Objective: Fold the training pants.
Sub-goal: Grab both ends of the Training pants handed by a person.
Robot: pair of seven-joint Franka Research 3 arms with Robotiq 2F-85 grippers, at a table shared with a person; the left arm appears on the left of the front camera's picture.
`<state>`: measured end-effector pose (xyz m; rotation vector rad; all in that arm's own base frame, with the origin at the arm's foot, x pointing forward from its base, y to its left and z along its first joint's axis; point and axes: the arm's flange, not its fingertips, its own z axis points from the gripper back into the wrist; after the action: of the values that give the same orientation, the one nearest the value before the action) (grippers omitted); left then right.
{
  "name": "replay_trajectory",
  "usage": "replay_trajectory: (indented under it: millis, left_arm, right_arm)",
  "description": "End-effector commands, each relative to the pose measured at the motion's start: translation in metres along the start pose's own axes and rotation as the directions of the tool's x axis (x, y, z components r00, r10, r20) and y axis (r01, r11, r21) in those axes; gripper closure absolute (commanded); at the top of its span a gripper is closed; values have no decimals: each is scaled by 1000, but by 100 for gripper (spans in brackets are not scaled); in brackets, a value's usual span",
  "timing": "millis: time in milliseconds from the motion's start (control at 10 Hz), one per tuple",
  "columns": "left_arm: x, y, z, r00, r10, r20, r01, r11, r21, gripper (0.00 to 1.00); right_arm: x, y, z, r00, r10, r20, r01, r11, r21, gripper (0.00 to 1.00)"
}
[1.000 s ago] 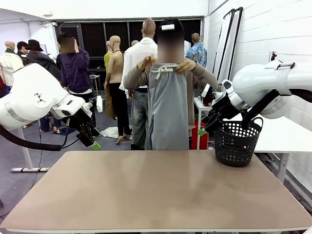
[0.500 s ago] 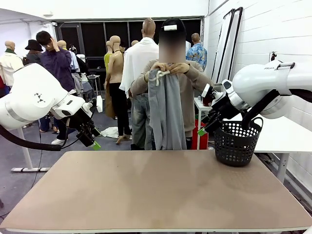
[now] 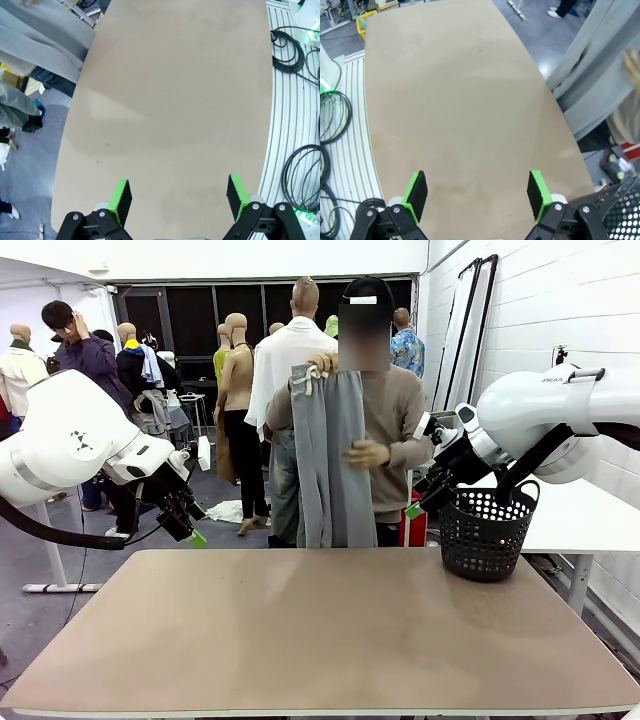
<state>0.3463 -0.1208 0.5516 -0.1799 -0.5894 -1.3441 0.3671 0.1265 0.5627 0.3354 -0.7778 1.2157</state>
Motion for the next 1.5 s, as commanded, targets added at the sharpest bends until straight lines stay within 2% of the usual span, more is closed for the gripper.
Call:
replay_trajectory:
  millis: [0,1400]
  left_arm:
    - [-1,2,2,1000,1,14,-1,1000,-17,0]
    - [-1,2,2,1000,1,14,-1,1000,-17,0]
  right_arm:
    - [0,0,-1,1000,-8,28,8,1000,16,0]
    - [0,0,-1,1000,-8,28,8,1000,16,0]
